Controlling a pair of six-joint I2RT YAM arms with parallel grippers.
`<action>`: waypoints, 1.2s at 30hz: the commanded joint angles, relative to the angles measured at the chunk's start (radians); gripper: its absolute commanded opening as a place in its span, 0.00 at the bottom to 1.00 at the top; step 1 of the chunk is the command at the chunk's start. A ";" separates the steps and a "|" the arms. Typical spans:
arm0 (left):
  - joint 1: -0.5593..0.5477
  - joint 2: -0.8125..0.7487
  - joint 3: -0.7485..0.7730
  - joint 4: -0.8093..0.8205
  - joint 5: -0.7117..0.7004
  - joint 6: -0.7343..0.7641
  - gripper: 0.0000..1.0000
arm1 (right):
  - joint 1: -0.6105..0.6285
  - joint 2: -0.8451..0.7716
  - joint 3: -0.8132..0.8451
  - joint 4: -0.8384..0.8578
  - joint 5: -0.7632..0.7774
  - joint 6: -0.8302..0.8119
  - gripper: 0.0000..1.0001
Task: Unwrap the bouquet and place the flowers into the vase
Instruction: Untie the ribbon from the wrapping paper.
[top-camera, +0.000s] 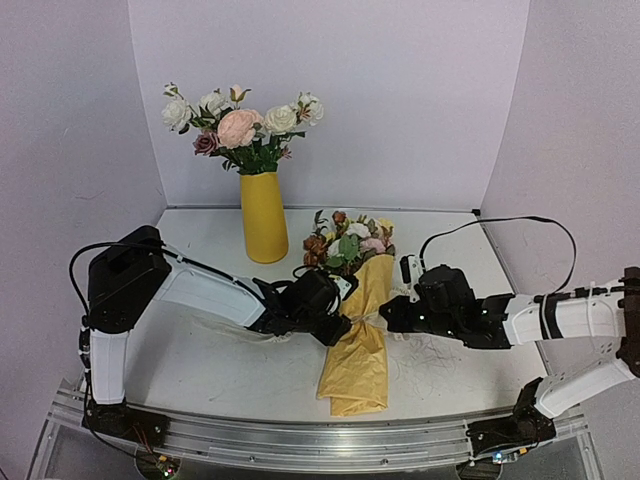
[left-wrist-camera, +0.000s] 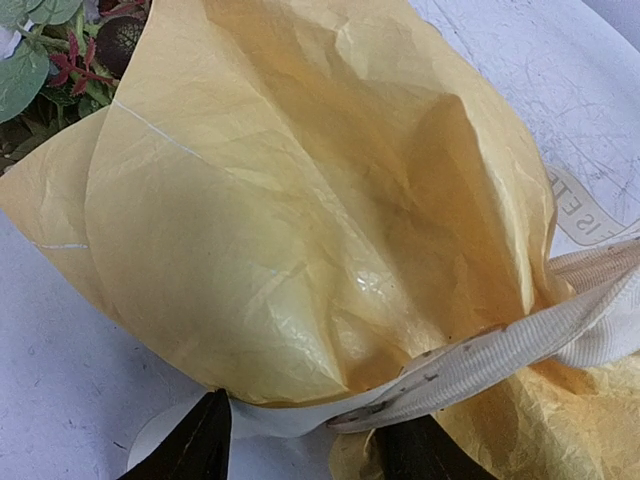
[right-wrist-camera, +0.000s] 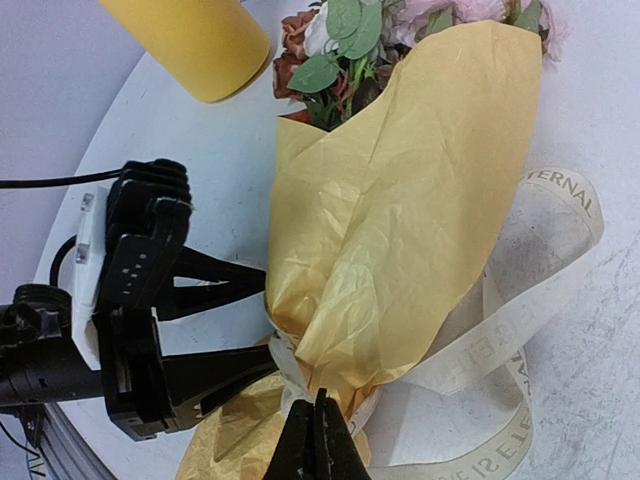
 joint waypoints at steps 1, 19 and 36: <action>0.004 -0.055 -0.015 -0.053 -0.045 0.006 0.54 | 0.003 0.009 0.011 -0.003 0.088 0.029 0.22; 0.002 -0.156 0.011 -0.054 0.029 0.029 0.52 | 0.004 0.157 0.212 -0.148 -0.073 -0.254 0.41; 0.004 -0.158 0.006 -0.058 -0.063 -0.002 0.42 | 0.004 0.164 0.158 -0.249 0.146 -0.157 0.30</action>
